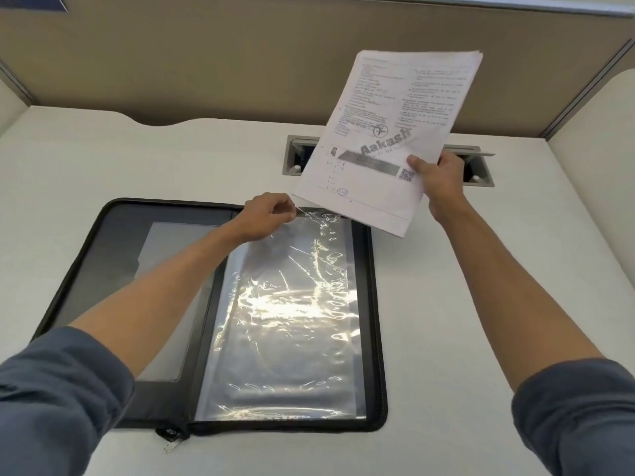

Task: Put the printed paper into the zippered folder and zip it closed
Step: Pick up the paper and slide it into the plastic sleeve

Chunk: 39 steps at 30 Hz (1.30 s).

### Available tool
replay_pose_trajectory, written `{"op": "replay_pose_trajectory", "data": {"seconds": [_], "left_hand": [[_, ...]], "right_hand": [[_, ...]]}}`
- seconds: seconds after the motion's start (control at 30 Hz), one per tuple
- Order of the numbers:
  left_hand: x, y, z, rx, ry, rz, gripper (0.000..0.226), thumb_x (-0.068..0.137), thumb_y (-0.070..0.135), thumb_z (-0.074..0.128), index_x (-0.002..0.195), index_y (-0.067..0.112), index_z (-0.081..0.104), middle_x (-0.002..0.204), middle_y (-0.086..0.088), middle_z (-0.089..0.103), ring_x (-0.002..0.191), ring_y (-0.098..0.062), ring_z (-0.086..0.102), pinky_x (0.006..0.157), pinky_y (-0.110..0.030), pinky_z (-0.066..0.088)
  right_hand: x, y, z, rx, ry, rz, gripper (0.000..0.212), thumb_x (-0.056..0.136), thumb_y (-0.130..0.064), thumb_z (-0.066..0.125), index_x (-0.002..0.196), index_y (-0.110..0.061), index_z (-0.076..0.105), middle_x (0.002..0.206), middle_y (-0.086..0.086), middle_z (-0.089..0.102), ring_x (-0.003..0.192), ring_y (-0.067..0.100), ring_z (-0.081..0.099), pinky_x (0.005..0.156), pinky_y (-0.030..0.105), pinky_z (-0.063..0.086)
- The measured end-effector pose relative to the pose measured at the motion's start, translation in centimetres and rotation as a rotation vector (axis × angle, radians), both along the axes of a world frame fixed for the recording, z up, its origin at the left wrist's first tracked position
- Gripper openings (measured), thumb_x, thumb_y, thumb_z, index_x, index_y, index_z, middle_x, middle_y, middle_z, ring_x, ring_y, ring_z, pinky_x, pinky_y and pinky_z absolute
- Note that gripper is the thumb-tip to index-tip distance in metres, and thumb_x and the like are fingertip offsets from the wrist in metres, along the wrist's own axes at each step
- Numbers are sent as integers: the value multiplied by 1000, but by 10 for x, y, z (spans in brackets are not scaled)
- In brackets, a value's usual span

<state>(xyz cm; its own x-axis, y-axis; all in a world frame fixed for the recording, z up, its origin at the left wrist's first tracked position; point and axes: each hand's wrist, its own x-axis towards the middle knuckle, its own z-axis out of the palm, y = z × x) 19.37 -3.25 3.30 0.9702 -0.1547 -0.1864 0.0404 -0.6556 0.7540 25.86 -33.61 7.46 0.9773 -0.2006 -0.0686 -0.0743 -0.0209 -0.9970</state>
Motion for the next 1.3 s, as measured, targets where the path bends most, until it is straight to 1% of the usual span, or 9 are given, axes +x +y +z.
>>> {"op": "replay_pose_trajectory", "data": {"seconds": [0.13, 0.2, 0.33, 0.43, 0.6, 0.8, 1.03, 1.2, 1.3], "left_hand": [[-7, -11, 4, -22, -91, -29, 17, 94, 20, 59, 99, 6, 67, 100, -11, 70, 100, -29, 63, 95, -44, 47], [-10, -16, 6, -24, -146, -45, 16, 94, 19, 58, 98, 6, 68, 97, -10, 70, 97, -28, 62, 92, -40, 47], [-11, -21, 6, -46, -179, -52, 15, 95, 16, 58, 96, 5, 69, 93, -8, 70, 93, -24, 63, 89, -30, 47], [-11, -20, 4, -45, -191, -53, 12, 94, 15, 58, 92, 9, 68, 90, -5, 70, 92, -20, 64, 82, -12, 43], [-12, -17, 0, -50, -197, -87, 15, 95, 16, 57, 93, 7, 68, 93, -5, 71, 93, -17, 64, 88, -24, 47], [-14, -17, -2, -53, -199, -86, 16, 95, 18, 57, 94, 7, 68, 92, -3, 71, 93, -14, 64, 83, -10, 42], [-14, -15, 1, -62, -220, -106, 15, 95, 16, 57, 92, 7, 69, 90, -5, 71, 91, -15, 65, 86, -24, 47], [-12, -16, 2, -64, -211, -119, 14, 95, 13, 54, 89, 9, 66, 85, -5, 70, 86, -18, 64, 85, -26, 48], [-9, -16, 4, -49, -219, -105, 15, 96, 13, 52, 90, 8, 65, 84, -5, 70, 85, -19, 64, 83, -27, 46]], "right_hand": [[12, 24, 7, 21, -51, -35, 20, 87, -5, 66, 104, -13, 67, 92, -10, 70, 79, 2, 69, 66, 18, 56], [15, 36, 8, 20, -80, -56, 17, 87, -5, 66, 102, -14, 67, 91, -8, 70, 80, 5, 69, 64, 17, 54], [27, 58, 4, 37, -87, -53, 17, 87, -2, 64, 102, -9, 67, 100, 4, 71, 90, 19, 69, 79, 31, 58], [35, 70, 1, 34, -86, -51, 22, 87, -2, 63, 109, -4, 66, 105, 7, 71, 95, 21, 69, 81, 31, 58], [44, 89, -2, 48, -83, -58, 23, 89, -3, 62, 112, -4, 65, 104, 5, 70, 93, 18, 67, 81, 30, 58], [46, 117, -10, 38, -91, -37, 14, 89, -4, 62, 99, -13, 65, 96, 1, 69, 89, 18, 68, 81, 34, 59], [41, 133, -23, -13, -92, 2, 20, 92, -12, 63, 111, -8, 65, 99, 0, 68, 85, 11, 67, 62, 16, 53], [38, 132, -28, -41, -84, 87, 21, 91, -9, 64, 111, -4, 66, 104, 6, 70, 92, 21, 69, 72, 29, 60], [36, 127, -30, -78, -75, 149, 24, 90, -9, 65, 113, -3, 66, 104, 5, 70, 91, 20, 70, 69, 25, 58]]}}
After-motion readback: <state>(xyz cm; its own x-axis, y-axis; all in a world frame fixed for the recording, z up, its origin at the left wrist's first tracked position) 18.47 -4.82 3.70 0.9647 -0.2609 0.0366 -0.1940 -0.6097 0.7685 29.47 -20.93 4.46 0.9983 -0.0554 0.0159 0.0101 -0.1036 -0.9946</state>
